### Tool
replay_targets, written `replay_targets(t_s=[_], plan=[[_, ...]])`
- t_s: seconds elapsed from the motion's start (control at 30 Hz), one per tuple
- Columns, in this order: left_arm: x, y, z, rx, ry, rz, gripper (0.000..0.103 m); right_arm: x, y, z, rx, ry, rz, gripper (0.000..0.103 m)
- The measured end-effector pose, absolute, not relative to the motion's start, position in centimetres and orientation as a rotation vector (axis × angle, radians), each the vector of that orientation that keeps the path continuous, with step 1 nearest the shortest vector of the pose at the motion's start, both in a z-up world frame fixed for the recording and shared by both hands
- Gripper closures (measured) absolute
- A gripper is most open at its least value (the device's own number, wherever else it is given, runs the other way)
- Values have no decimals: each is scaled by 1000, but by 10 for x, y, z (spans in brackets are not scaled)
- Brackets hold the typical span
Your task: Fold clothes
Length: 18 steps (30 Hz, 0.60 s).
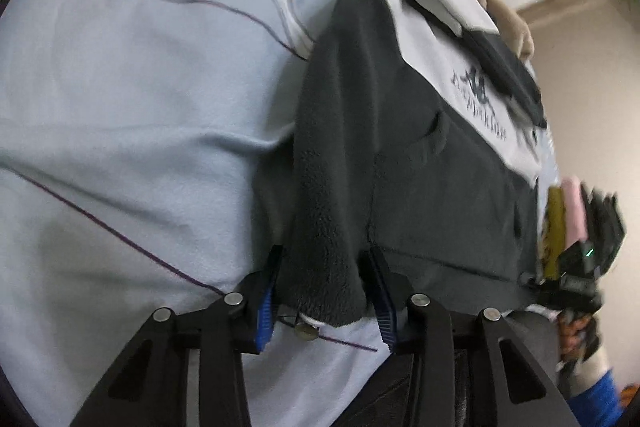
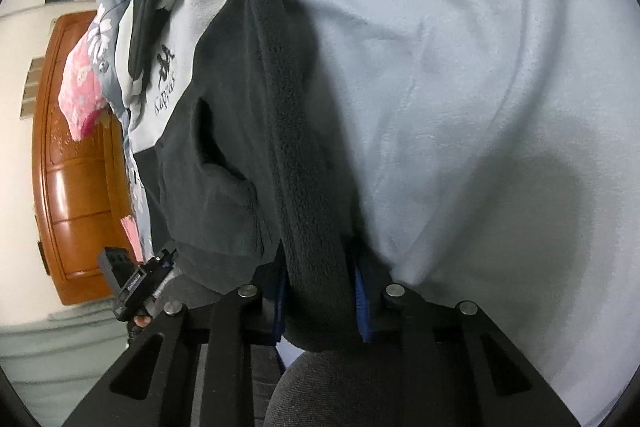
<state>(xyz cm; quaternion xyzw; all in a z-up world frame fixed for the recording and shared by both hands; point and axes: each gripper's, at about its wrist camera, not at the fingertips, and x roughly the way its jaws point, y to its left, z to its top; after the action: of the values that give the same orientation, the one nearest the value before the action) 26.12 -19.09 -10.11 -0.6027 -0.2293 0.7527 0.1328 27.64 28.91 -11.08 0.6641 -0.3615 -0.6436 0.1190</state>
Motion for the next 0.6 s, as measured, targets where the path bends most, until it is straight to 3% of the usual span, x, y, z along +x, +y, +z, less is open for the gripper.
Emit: replay_targets(t_s=[0.17, 0.43, 0.6], plan=[[267, -201, -99, -1731, -684, 2209, 79, 270, 274, -102, 1919, -989, -1956, 84], [252, -221, -66, -1594, -853, 2231, 81, 264, 303, -72, 1648, -1185, -1985, 91], [213, -219, -17, -1459, -844, 2252, 83, 230, 316, -40, 1453, -1260, -1994, 93]])
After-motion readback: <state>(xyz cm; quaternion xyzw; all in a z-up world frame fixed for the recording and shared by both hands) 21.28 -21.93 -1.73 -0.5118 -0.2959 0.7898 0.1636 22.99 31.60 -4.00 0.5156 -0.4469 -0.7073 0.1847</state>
